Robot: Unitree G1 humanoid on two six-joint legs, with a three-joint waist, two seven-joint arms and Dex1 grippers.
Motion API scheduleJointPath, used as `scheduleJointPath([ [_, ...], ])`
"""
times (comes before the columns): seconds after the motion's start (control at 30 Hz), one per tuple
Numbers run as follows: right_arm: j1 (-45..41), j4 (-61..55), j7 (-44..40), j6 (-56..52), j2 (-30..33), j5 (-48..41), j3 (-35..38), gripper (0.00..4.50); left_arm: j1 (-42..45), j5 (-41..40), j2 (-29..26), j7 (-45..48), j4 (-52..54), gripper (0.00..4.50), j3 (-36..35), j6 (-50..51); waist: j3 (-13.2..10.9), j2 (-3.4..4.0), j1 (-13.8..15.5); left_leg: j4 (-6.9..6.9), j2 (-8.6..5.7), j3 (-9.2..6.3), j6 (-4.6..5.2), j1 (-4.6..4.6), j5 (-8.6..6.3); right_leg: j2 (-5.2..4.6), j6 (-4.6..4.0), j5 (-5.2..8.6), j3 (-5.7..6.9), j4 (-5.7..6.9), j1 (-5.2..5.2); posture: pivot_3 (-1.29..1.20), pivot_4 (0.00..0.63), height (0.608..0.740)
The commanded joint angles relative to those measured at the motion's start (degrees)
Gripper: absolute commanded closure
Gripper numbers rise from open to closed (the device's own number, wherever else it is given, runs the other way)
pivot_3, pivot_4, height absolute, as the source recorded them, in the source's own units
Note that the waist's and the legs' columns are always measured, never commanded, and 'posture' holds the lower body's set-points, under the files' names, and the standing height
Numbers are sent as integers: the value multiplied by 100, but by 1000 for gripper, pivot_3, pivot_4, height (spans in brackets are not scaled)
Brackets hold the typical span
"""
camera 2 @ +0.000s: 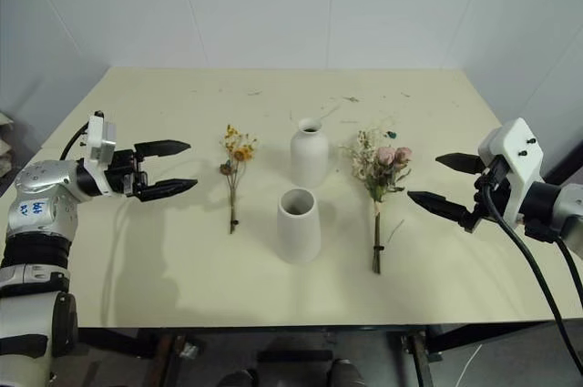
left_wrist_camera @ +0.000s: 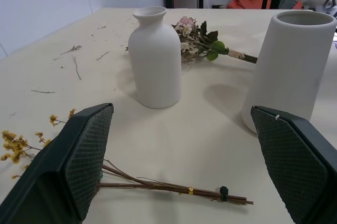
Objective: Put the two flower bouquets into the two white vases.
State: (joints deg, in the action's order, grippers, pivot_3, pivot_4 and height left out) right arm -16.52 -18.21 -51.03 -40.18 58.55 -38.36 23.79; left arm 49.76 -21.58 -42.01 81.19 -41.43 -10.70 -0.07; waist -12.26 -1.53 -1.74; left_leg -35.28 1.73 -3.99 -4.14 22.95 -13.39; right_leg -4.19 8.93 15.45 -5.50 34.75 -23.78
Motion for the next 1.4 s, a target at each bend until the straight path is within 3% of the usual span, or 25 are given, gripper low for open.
scheduleJointPath([
  [0.03,-59,-193,43,113,-47,-83,167,0,217,41,-38,58,-89,35,0,-119,0,0,1,0,0,0,0,0,0,0,0,0,0,0,0,0,150,740],
  [0.47,-371,-430,684,-342,-123,79,-207,0,473,7,0,437,-370,35,-19,-185,0,0,-4,-1,0,0,0,0,0,0,0,0,0,1,0,0,150,740],
  [0.63,-599,-498,891,-358,-254,64,-303,0,326,99,109,11,-158,35,12,-119,0,0,4,-1,0,-1,0,1,0,0,0,0,0,4,-2,0,150,740],
  [0.9,-339,-569,382,575,-220,361,-184,0,33,379,605,-2173,1082,35,181,1621,0,-1,18,-5,-1,-2,0,5,0,0,4,0,0,2,0,0,150,740],
  [1.07,-219,-512,-307,656,-12,80,32,0,-304,479,735,-3163,2560,35,483,3193,0,-1,3,-7,-1,-3,0,6,0,0,6,-1,-1,9,-2,0,150,740],
  [1.17,-125,-127,-643,903,151,292,51,0,-121,918,900,-4356,2909,35,731,4621,0,-1,10,-14,-1,-3,0,-4,0,1,6,-1,-2,14,5,0,150,740],
  [1.4,-576,312,-878,1003,258,383,-242,0,58,744,1161,-5238,4207,35,700,6759,-2,-5,-11,-42,-2,-3,0,-5,0,1,8,-3,-4,16,14,0,150,740],
])
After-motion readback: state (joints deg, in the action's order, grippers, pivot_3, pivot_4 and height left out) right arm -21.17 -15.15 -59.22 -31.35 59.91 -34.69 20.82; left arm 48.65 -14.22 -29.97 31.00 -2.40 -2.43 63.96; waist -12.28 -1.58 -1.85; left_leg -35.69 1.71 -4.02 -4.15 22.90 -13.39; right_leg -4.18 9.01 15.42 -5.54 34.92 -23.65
